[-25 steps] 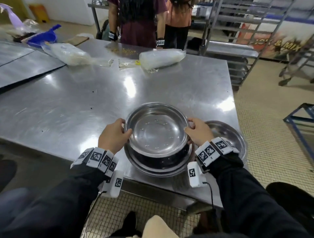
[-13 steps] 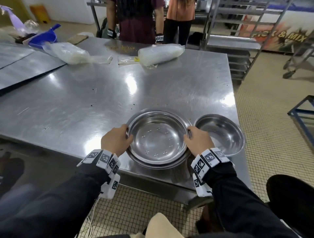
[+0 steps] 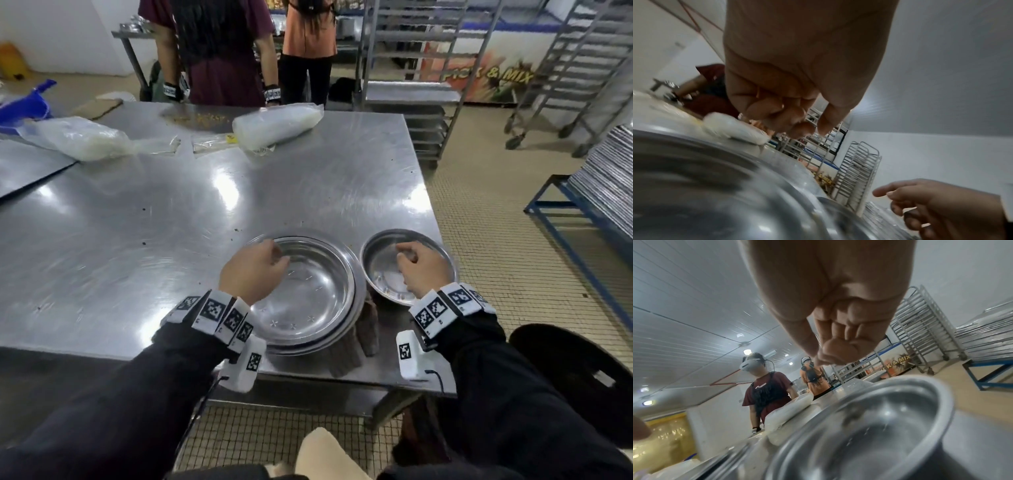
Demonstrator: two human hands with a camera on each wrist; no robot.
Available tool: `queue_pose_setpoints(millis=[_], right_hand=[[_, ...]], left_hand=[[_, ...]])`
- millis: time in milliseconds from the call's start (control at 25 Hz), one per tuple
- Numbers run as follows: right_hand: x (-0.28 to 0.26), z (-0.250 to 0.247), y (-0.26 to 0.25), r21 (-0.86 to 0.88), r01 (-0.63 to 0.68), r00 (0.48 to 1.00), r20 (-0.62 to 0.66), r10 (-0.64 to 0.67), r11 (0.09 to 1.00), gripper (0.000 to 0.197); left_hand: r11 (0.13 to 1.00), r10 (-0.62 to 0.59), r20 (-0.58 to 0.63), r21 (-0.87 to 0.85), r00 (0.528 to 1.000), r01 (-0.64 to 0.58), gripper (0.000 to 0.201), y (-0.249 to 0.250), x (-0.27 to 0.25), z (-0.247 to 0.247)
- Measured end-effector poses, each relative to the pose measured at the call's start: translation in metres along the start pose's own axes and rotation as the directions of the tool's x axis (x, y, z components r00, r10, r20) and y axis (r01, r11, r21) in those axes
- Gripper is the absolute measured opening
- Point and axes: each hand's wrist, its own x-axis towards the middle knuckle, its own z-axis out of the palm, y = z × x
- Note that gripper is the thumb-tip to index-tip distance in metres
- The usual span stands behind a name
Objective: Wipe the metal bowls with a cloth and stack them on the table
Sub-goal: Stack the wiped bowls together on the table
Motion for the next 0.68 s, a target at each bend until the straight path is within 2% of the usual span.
queue_pose_setpoints(millis=[160,320,400,560,680], right_hand=[[0.029,-0.052,0.031,-0.013,-0.075,0.995,0.058,0.076,0.997,0.029],[0.062,-0.093,0.059,-0.192,-0.097,0.985,0.126,0.122,0.977,0.040],[0.076,-0.100,0.069,-0.294,-0.061,0.970,0.207,0.126,0.954,0.044],[0.096,-0.088,0.080,-0.464,0.109,0.887,0.444,0.125,0.879,0.048],[0.118,-0.073,0.090,-0.480,0.162,0.836,0.531,0.139,0.862,0.037]], left_hand=[[0.994,0.077,0.130,-0.091,0.988,-0.065,0.033,0.060,0.029,0.026],[0.996,0.084,0.184,0.010,0.979,-0.087,0.037,0.111,0.048,0.068],[0.994,0.064,0.187,0.078,0.980,-0.080,0.039,0.129,0.056,0.086],[0.918,-0.116,0.230,0.396,0.966,0.016,0.035,0.152,0.071,0.107],[0.849,-0.233,0.250,0.523,0.940,0.072,0.026,0.164,0.080,0.116]])
